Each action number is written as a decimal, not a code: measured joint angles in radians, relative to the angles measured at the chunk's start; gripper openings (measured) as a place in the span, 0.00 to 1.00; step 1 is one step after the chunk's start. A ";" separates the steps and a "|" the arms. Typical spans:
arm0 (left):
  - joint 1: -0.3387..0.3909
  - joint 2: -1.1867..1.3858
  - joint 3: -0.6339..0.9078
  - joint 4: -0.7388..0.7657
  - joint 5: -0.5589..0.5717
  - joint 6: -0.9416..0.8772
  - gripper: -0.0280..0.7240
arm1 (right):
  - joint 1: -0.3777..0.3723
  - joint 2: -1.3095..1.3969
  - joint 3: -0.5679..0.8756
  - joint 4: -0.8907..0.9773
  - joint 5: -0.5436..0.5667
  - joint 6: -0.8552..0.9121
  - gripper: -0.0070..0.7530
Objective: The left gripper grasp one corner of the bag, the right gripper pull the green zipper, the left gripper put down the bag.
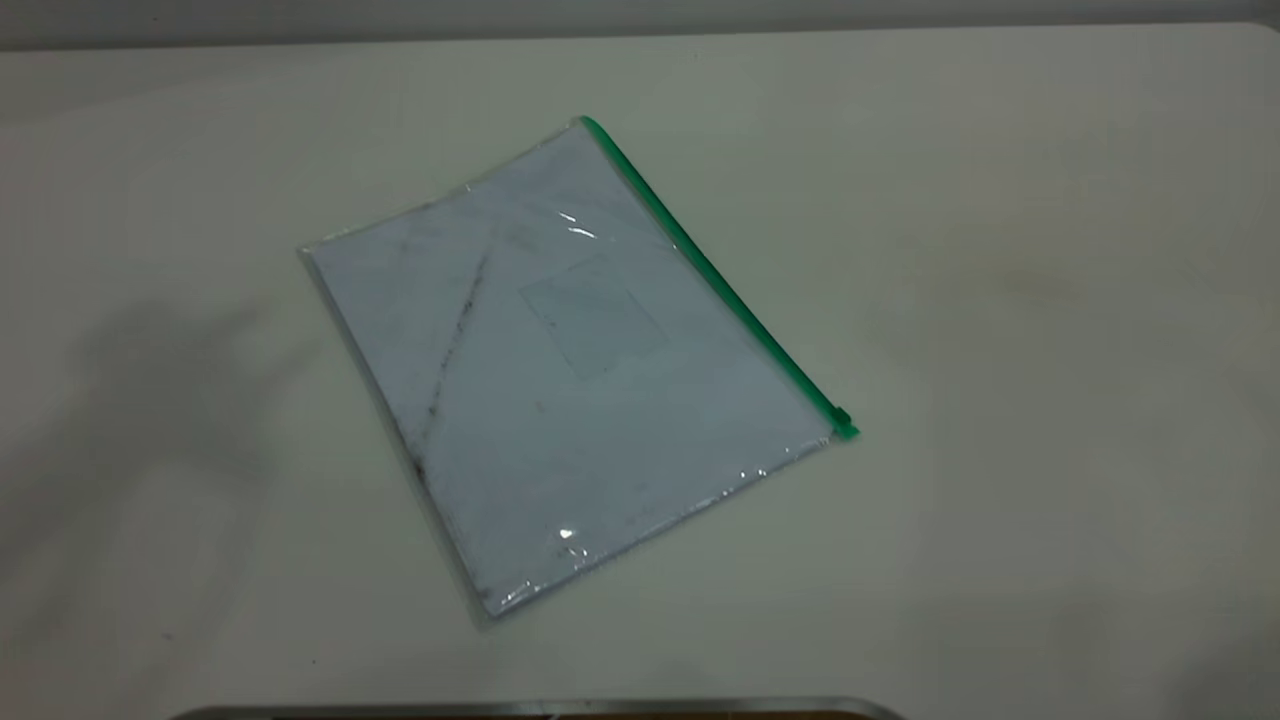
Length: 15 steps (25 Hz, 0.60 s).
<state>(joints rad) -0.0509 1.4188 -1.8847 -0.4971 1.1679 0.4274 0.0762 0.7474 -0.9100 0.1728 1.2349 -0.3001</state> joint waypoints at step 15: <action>0.000 -0.598 0.868 0.238 0.000 -0.160 0.70 | 0.000 -0.306 0.402 -0.001 -0.084 0.093 0.52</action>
<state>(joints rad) -0.0509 0.8210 -1.0172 -0.2592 1.1679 0.2673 0.0762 0.4415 -0.5075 0.1717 1.1509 -0.2068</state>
